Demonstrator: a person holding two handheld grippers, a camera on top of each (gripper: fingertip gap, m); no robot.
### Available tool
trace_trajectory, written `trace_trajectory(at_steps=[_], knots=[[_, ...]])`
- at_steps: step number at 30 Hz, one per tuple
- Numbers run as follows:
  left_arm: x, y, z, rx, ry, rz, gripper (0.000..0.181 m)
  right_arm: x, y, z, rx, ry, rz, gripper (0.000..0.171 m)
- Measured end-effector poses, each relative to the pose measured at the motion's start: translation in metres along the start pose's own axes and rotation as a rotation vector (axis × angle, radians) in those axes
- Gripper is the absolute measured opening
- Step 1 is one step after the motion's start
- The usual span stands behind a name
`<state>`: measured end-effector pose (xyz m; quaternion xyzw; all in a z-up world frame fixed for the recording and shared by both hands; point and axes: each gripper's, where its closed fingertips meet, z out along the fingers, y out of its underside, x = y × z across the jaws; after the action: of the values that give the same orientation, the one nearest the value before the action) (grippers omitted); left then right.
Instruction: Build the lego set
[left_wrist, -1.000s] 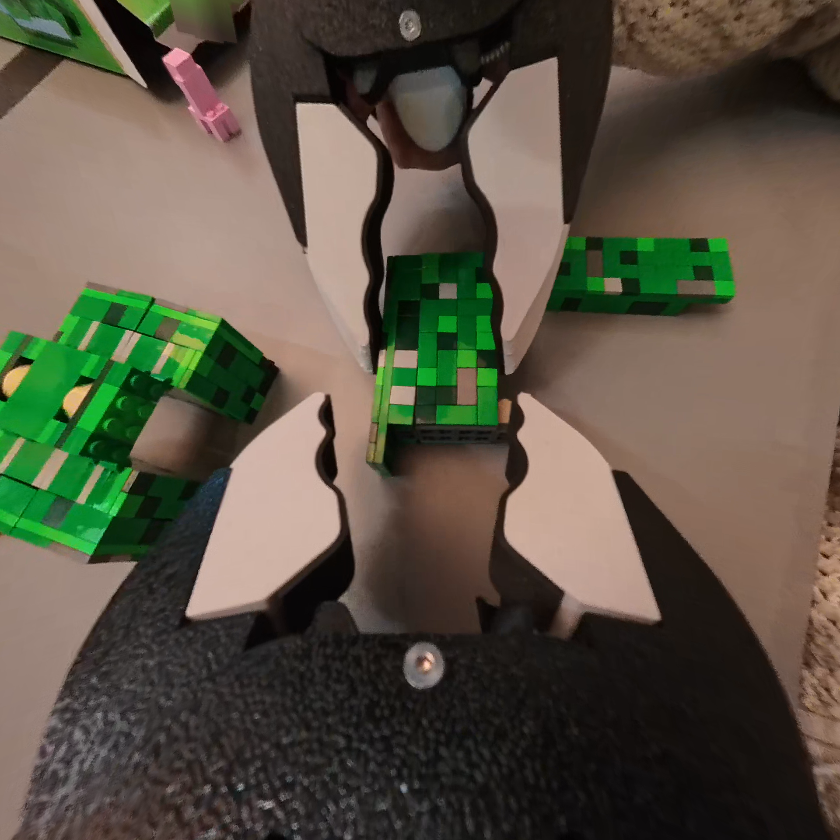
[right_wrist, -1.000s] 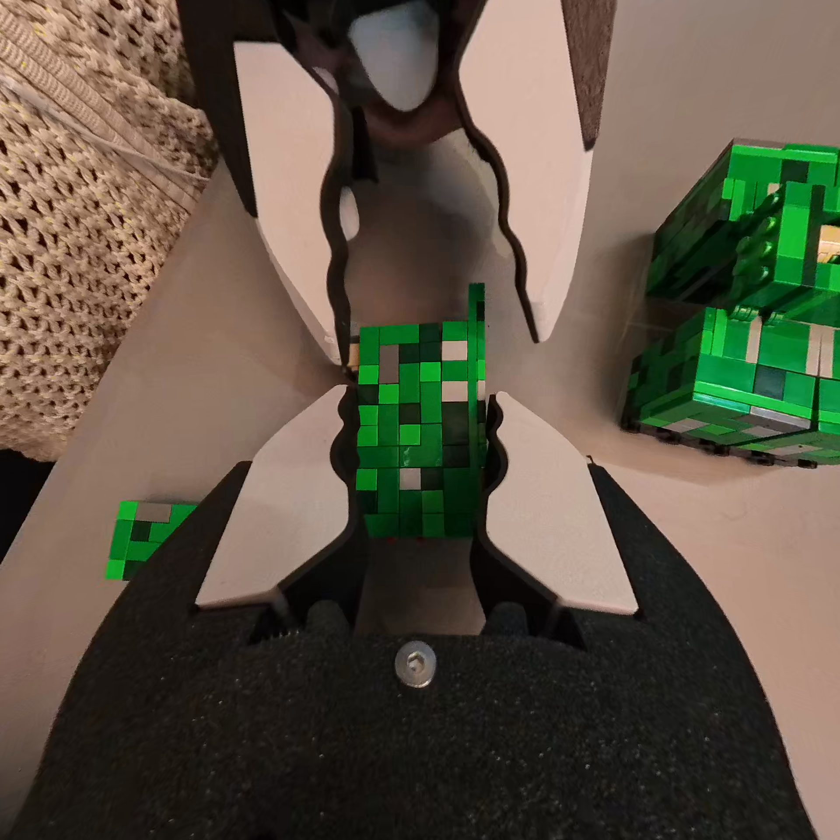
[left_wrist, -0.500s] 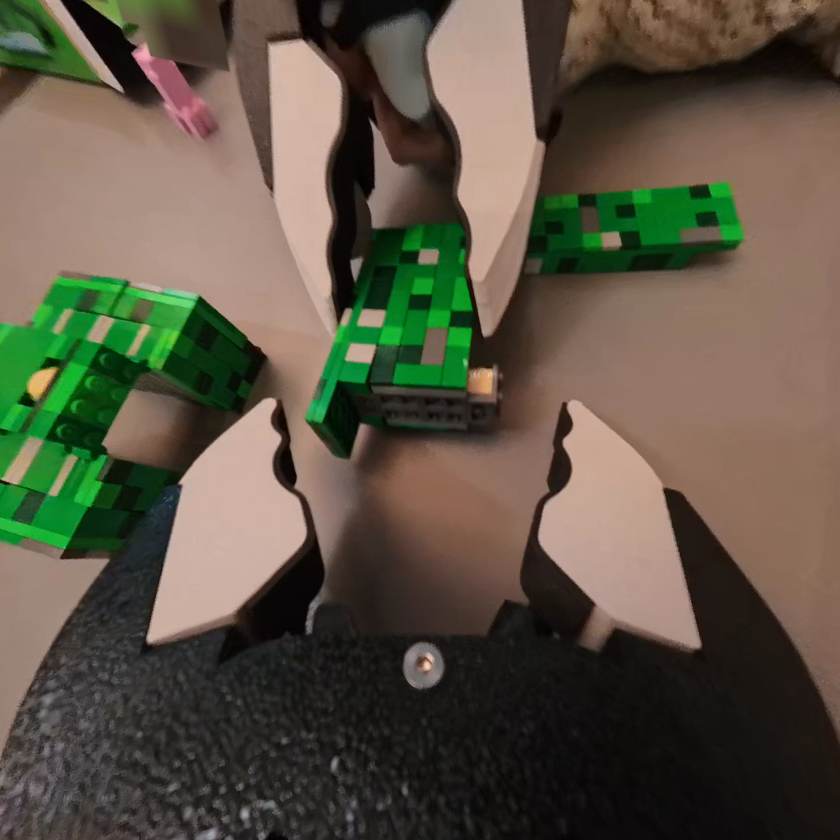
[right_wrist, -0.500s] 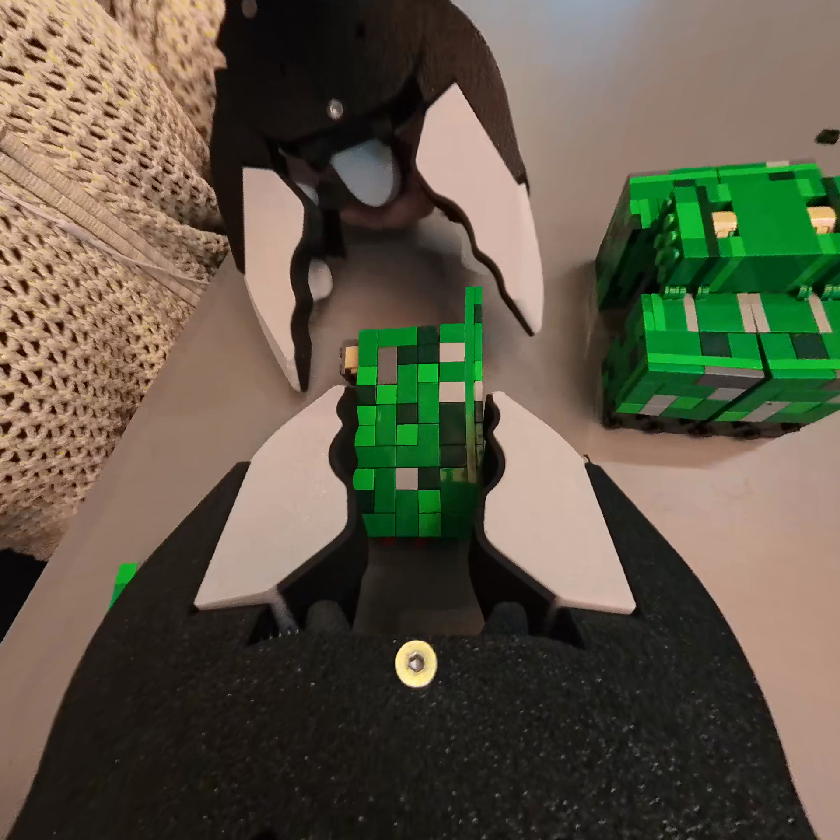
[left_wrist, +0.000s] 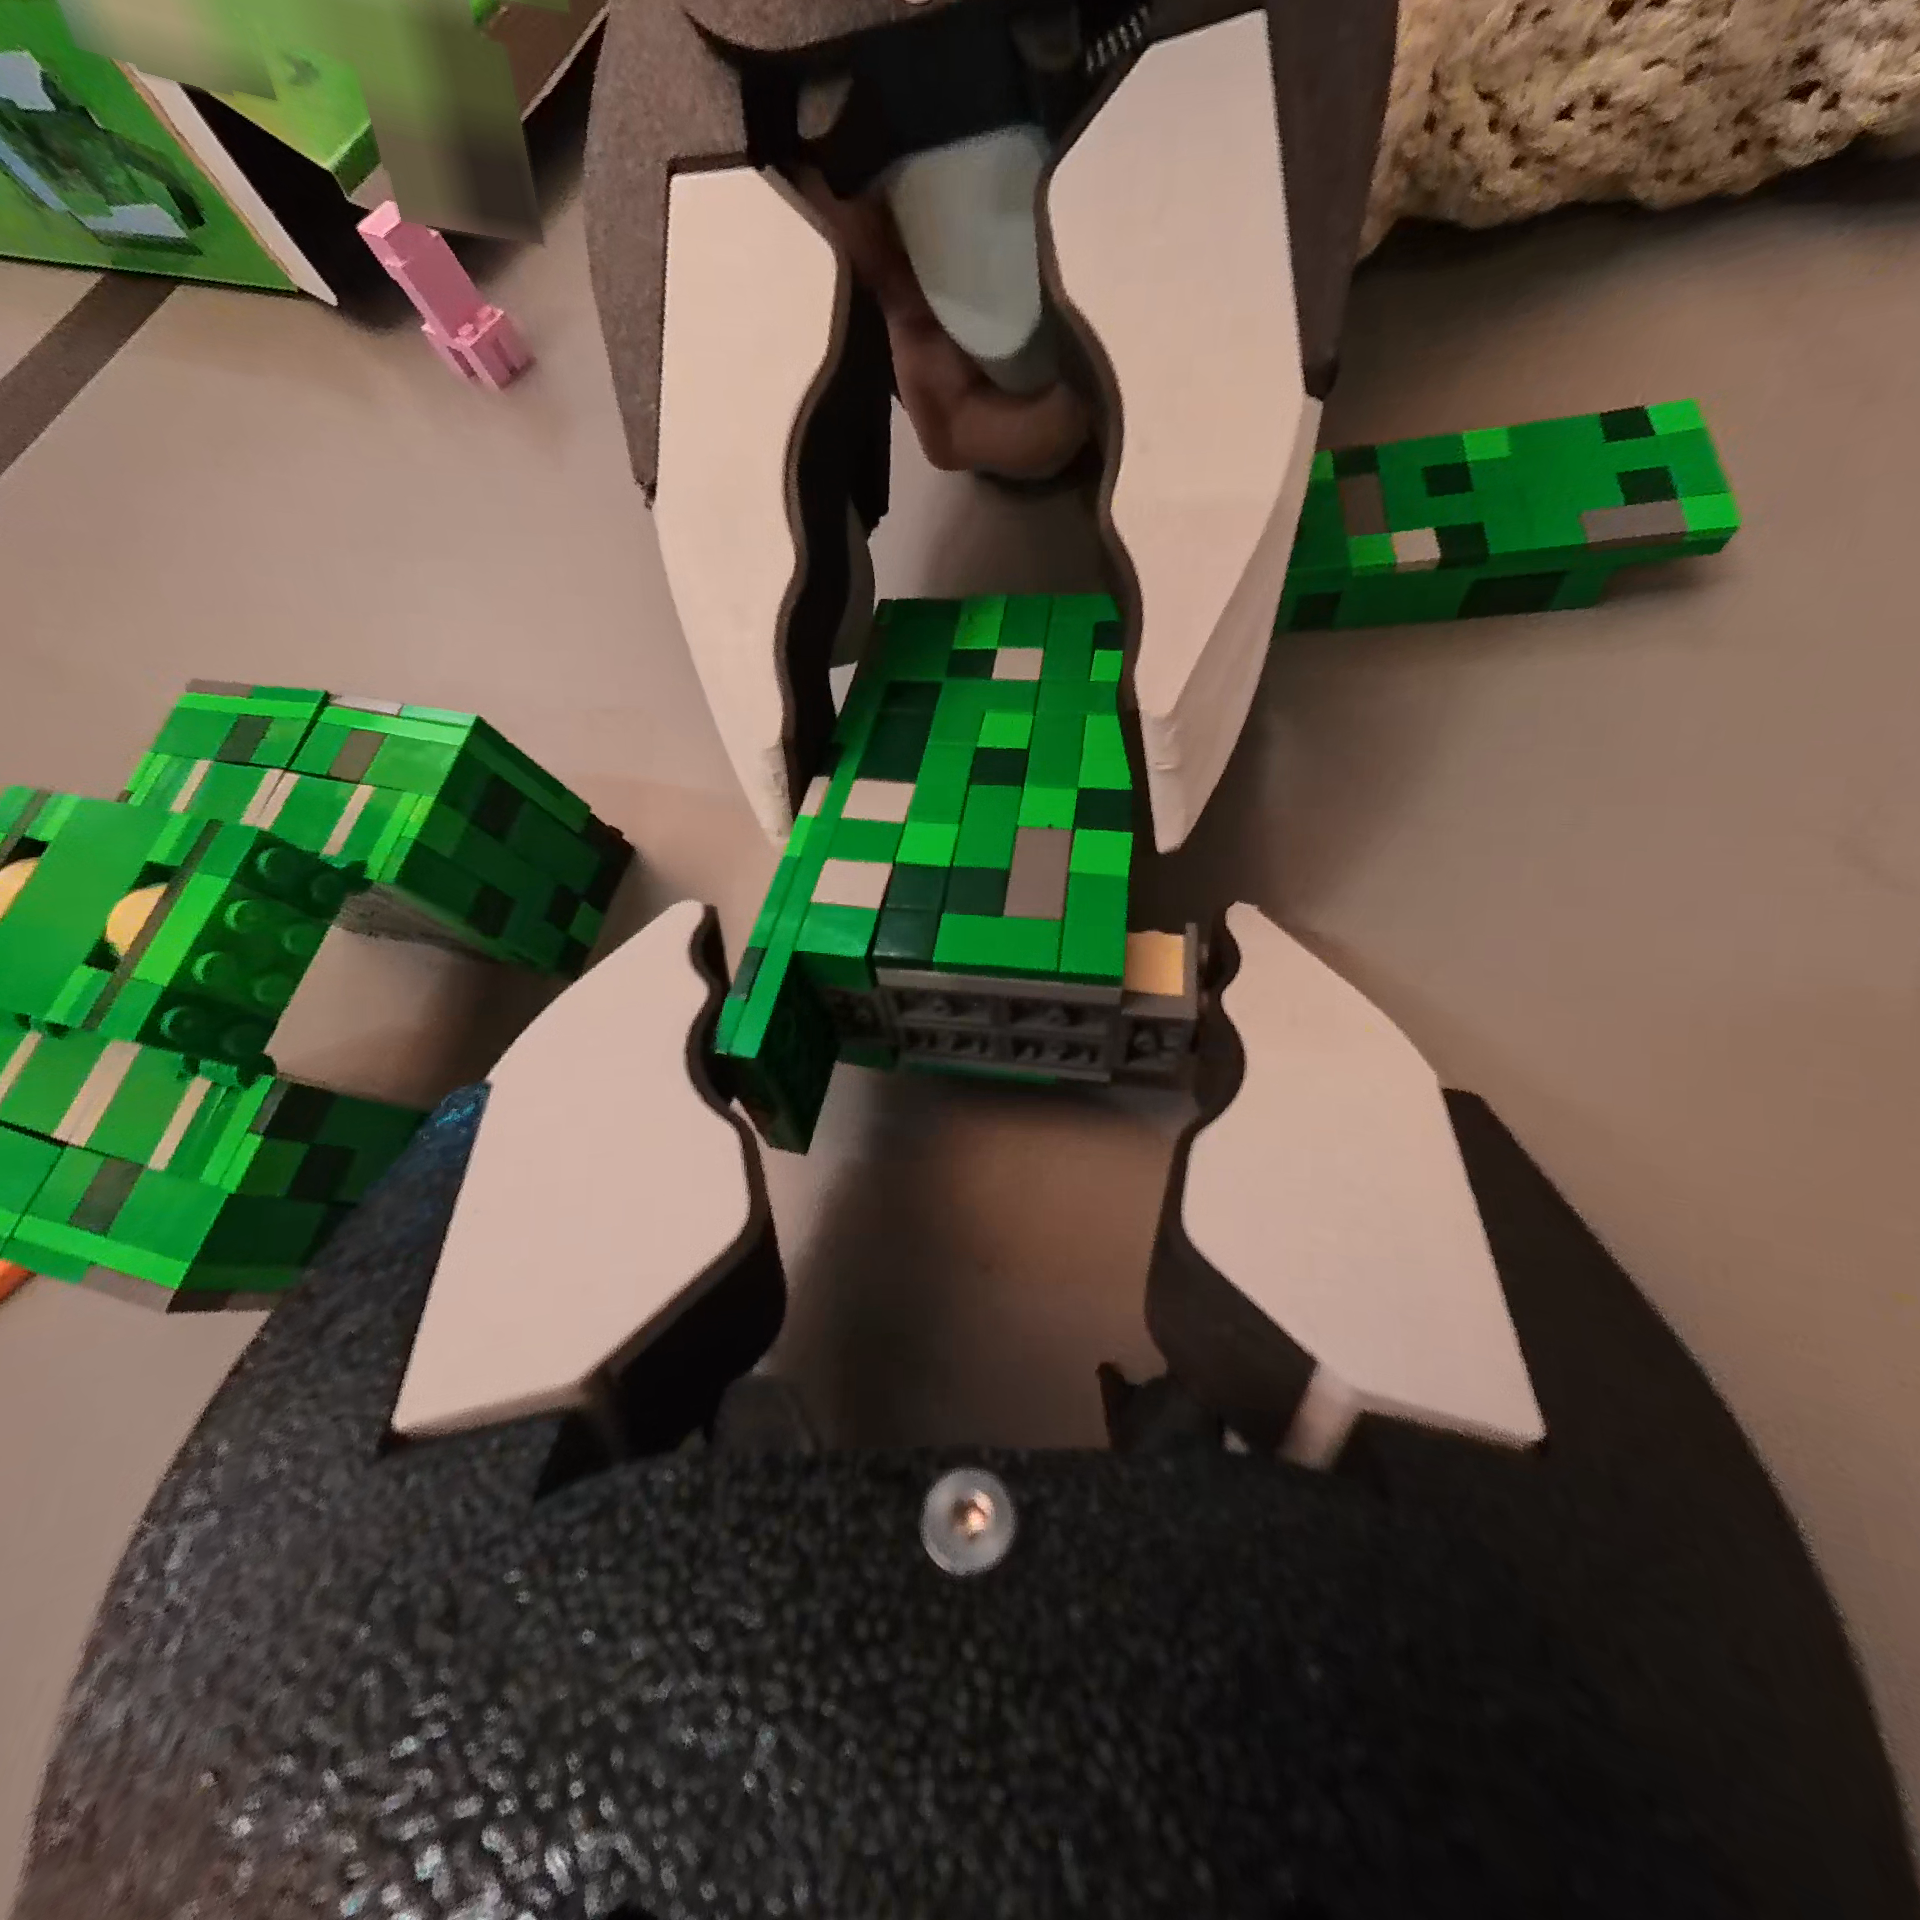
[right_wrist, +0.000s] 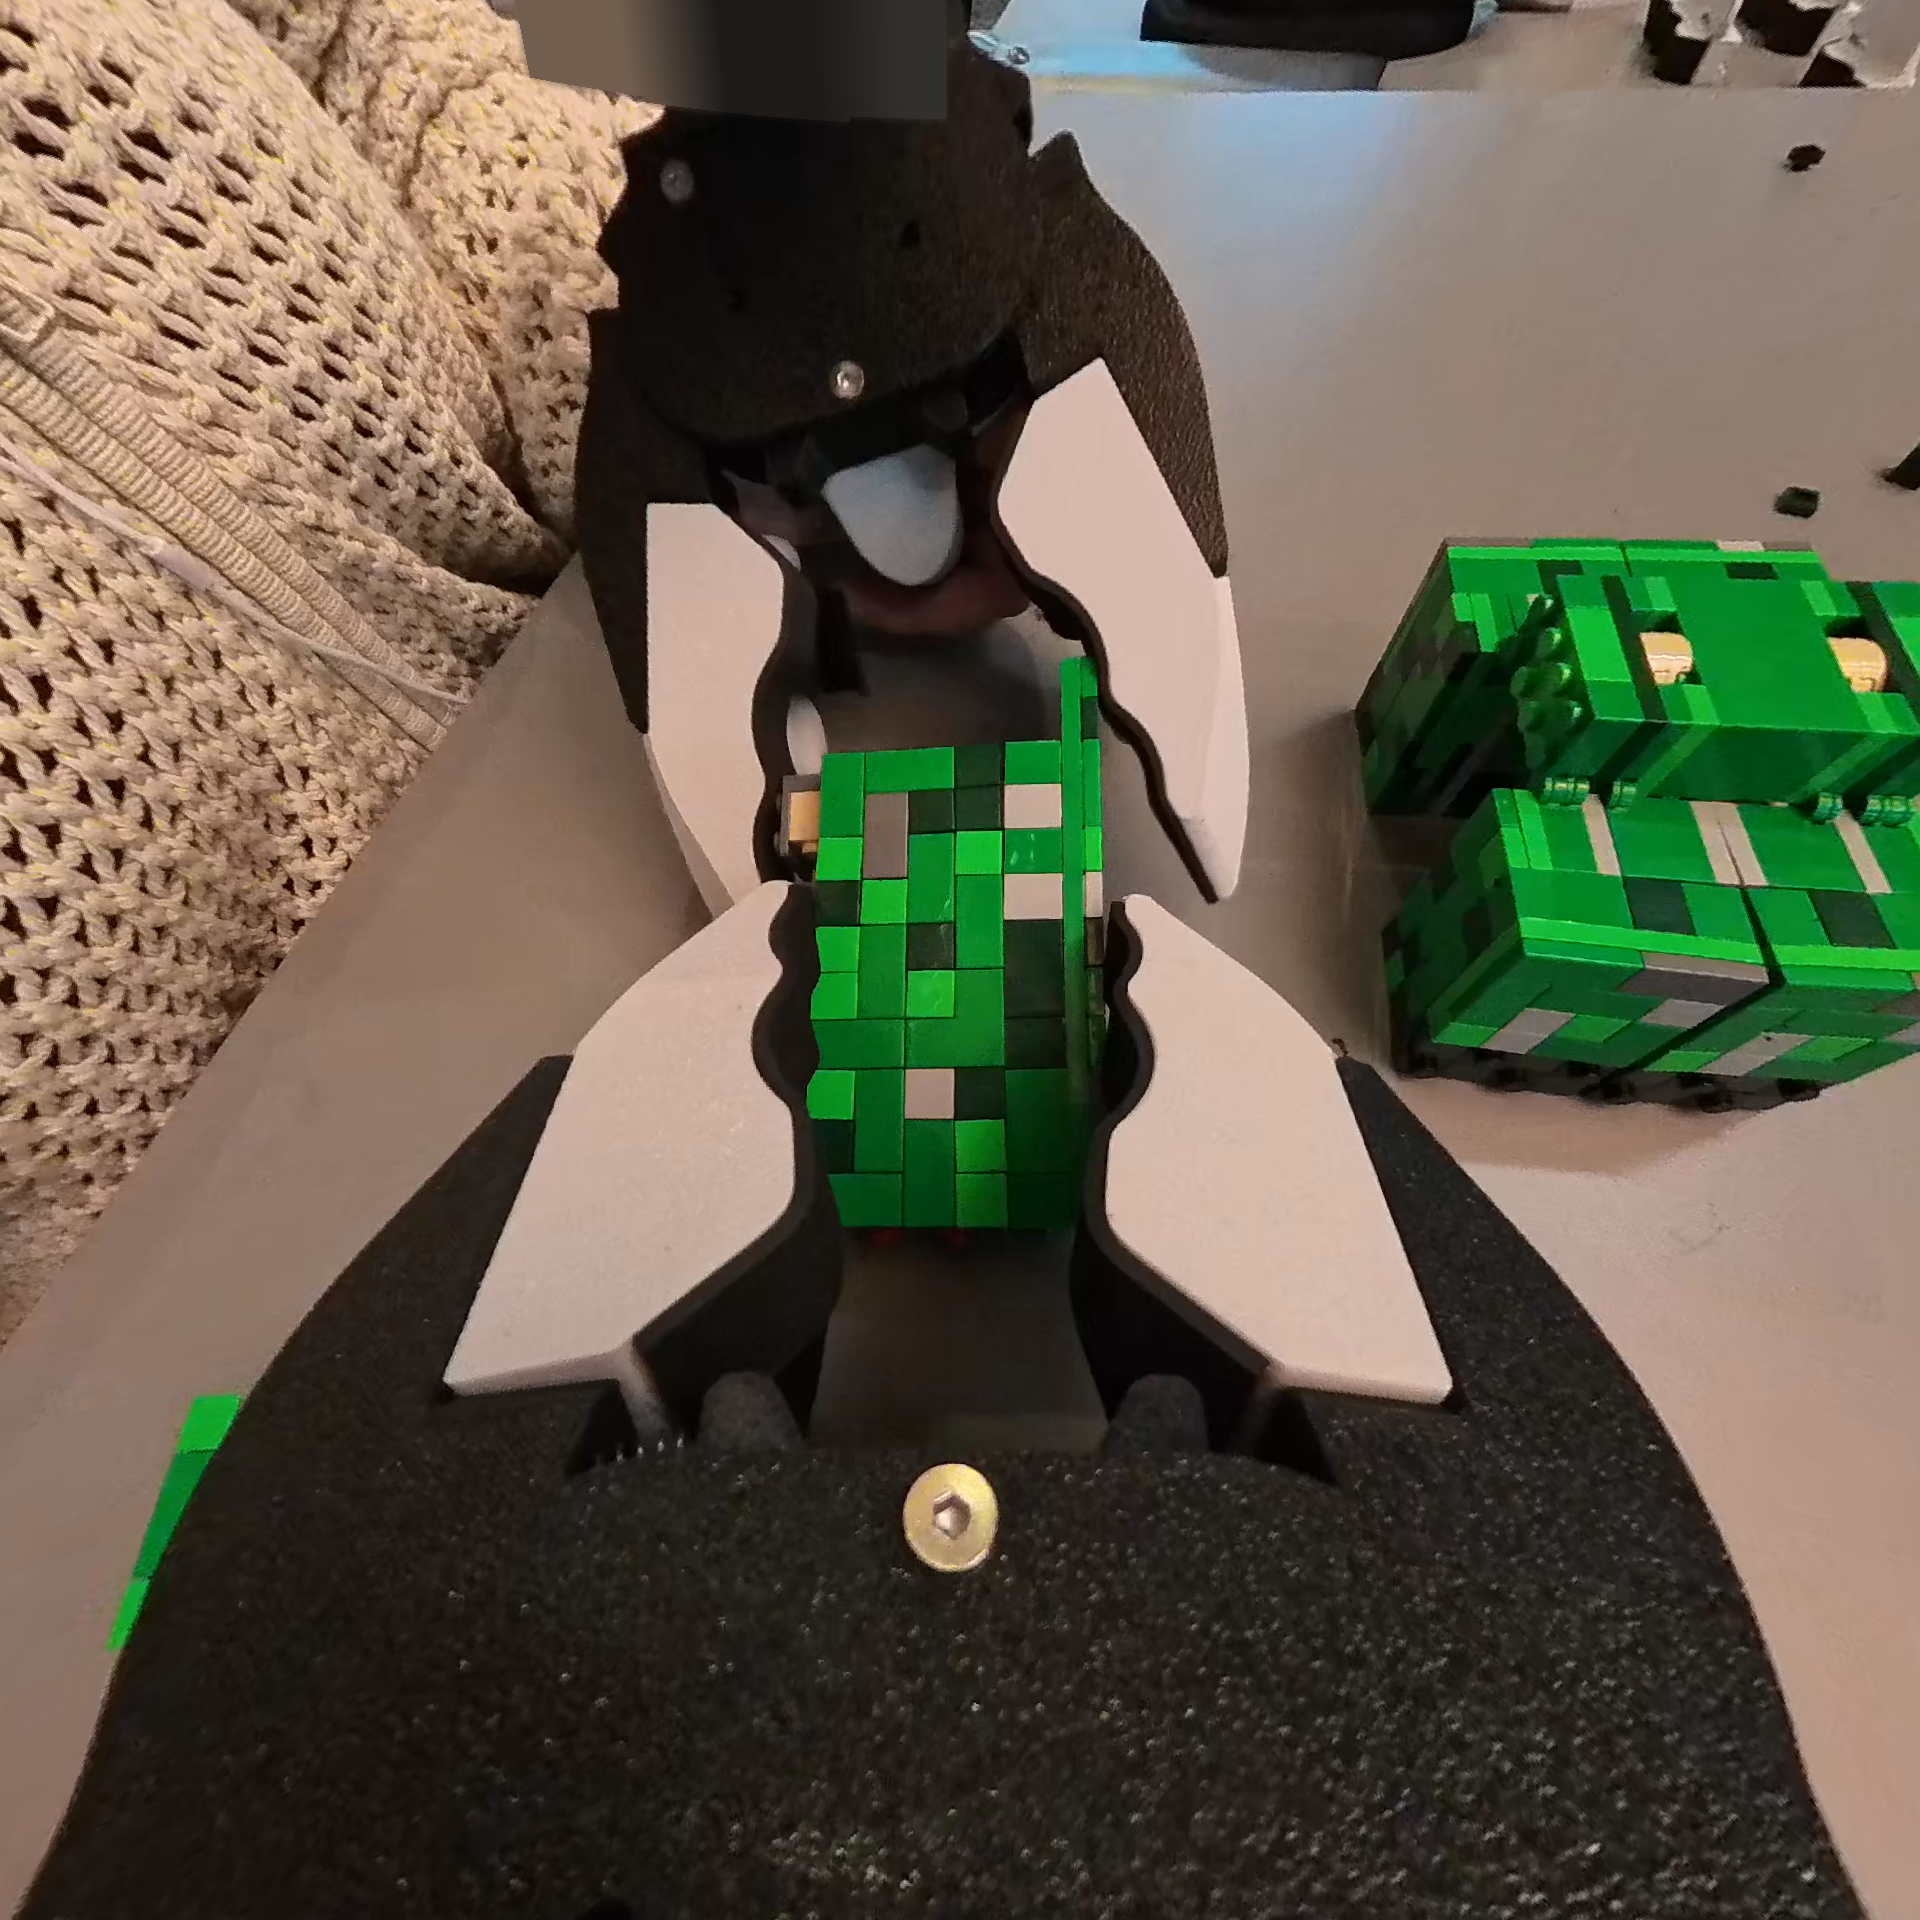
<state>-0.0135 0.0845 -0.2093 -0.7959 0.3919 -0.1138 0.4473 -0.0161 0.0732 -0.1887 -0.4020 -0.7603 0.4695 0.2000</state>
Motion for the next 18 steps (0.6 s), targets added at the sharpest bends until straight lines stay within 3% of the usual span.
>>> trace_trajectory(at_steps=[18], knots=[[0.0025, 0.0017, -0.0002, -0.006, 0.019, 0.014, 0.083, -0.0007, 0.0001, 0.0004, -0.002, -0.009, -0.001, 0.052]])
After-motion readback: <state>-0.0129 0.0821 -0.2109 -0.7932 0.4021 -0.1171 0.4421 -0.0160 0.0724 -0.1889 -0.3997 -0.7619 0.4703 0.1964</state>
